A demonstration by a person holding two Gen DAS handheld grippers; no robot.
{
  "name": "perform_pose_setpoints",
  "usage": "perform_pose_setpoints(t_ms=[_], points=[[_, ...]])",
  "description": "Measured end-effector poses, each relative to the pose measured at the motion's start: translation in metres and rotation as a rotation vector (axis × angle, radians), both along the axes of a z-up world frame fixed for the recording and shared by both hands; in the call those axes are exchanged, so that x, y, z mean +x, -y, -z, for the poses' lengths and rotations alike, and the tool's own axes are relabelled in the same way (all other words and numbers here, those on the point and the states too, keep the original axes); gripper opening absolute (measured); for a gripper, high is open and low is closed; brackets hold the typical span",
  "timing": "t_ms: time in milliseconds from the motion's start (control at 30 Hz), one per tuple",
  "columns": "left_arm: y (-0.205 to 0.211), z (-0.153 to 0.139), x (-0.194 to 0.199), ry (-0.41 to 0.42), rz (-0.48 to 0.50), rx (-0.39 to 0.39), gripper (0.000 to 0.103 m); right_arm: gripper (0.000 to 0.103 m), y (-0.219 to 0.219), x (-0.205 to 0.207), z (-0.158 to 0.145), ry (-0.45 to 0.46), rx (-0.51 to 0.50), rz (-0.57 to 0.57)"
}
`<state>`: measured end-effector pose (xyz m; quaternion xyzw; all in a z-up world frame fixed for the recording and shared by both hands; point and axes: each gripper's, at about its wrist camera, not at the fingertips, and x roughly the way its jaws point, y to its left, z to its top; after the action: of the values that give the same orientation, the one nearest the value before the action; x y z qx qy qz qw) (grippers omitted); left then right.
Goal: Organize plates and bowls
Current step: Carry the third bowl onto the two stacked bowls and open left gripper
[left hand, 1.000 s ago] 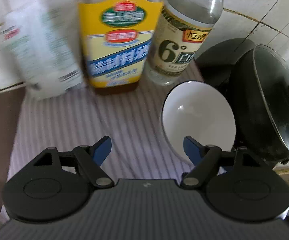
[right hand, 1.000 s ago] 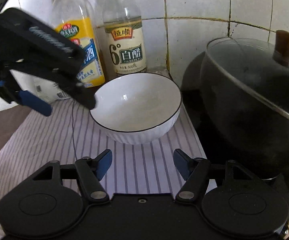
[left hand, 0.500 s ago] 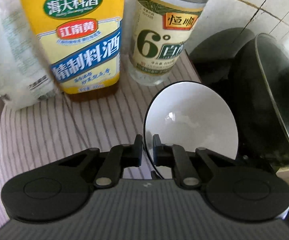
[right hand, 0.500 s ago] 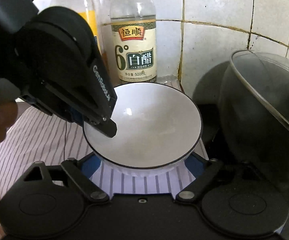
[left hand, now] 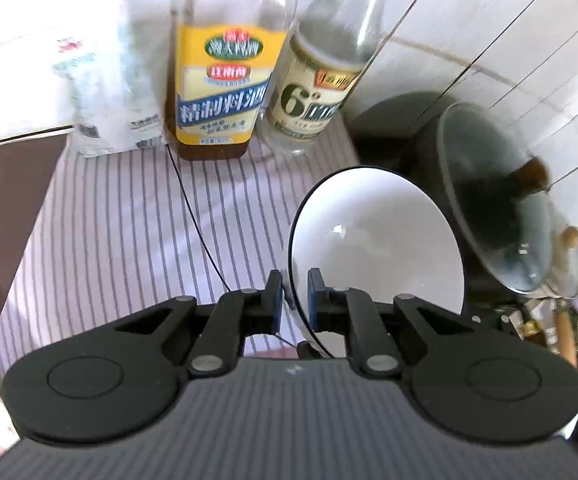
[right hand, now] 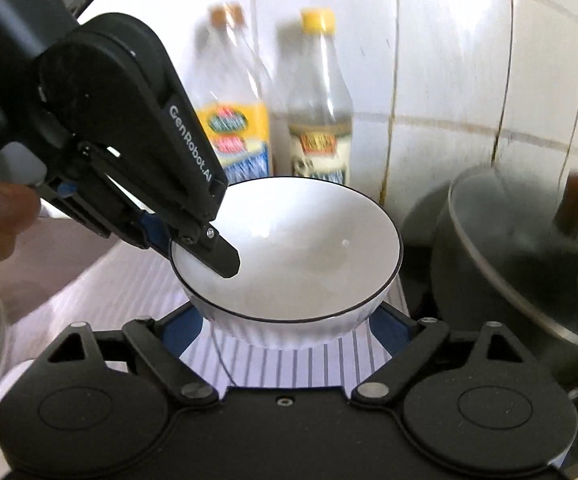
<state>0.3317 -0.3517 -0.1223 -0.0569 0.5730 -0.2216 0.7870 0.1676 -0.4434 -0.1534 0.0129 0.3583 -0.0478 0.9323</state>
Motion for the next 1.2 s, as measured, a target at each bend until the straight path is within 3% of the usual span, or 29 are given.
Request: perform_pose_setpoints(t_ms=[267,367,533,733,933,1200], points=[[-0.036,-0.057,-0.053,0.068,-0.050,0.026,0.011,0.093,-0.012,-0.031,-0.051,0.044,-0.006,-0.170],[-0.048,-0.069,-0.070,0.075,-0.047,0.082,0.011,0.093,-0.023,-0.043,-0.067,0.051,0.012,-0.243],[-0.083,-0.080,-0.094,0.097,-0.122,0.078,0.011,0.093,-0.042,-0.056,-0.077,0.024,0.033,-0.381],[-0.112,-0.056,-0.112,0.041,-0.200,0.131,0.011,0.093,-0.065,-0.061,-0.062,-0.058,0.092,-0.502],[-0.124,-0.021,-0.125,-0.035,-0.235,0.196,0.011,0.093,-0.080,-0.063,-0.042,-0.141,0.149,-0.526],[-0.129,0.010,-0.124,-0.118,-0.261,0.194,0.012,0.093,-0.096,-0.059,-0.035,-0.177,0.094,-0.546]])
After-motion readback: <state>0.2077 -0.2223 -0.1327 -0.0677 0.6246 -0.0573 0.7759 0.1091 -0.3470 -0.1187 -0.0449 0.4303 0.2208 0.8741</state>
